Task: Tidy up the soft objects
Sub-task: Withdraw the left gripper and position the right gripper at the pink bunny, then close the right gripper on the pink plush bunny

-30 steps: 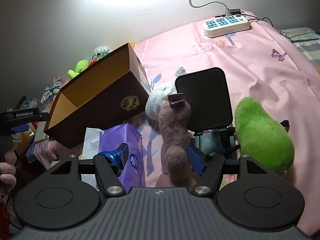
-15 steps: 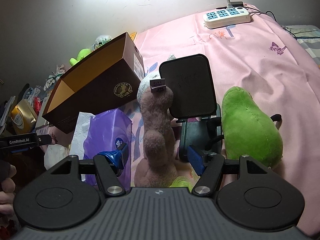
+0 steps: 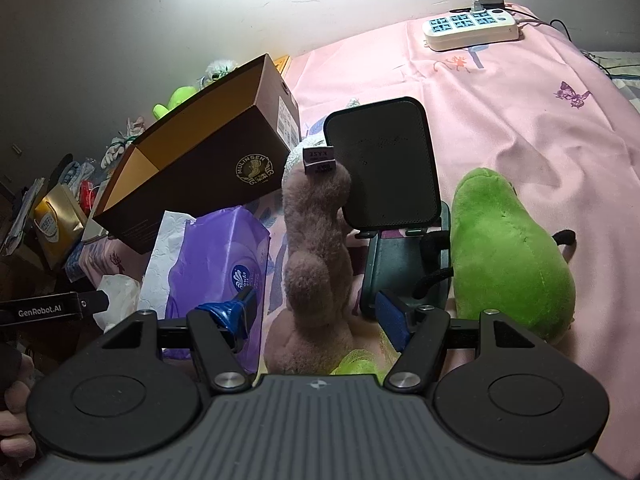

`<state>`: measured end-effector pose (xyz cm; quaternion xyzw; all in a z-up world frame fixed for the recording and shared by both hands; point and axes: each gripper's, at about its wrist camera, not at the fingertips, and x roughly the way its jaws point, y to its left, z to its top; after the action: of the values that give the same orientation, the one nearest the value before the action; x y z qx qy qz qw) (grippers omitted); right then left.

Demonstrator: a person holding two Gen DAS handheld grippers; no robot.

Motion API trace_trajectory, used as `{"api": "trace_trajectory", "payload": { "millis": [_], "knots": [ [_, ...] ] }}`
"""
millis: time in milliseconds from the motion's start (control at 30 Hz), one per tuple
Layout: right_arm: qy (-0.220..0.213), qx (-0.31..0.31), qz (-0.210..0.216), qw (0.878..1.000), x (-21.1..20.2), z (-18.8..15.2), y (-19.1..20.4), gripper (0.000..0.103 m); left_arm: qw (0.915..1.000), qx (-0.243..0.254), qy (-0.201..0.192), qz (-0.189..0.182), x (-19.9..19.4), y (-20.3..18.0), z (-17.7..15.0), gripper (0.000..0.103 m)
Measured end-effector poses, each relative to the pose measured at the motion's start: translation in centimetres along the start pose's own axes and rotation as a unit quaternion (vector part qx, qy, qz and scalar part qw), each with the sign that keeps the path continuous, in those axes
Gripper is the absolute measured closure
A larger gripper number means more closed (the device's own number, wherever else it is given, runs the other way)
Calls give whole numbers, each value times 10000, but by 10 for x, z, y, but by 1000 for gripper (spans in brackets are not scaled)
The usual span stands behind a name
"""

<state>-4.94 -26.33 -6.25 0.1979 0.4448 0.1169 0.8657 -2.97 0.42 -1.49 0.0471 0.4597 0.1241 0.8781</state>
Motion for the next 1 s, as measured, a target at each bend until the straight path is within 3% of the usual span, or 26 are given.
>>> {"api": "trace_trajectory", "payload": {
  "millis": [633,1000],
  "knots": [
    [-24,-156,23,9999,0,-2,-1,52,10000,18,32,88,-4,-11,-3,4],
    [-20,-177,48,9998,7,-2,-1,53,9996,-64,263,107,-1,-13,-11,3]
  ]
}}
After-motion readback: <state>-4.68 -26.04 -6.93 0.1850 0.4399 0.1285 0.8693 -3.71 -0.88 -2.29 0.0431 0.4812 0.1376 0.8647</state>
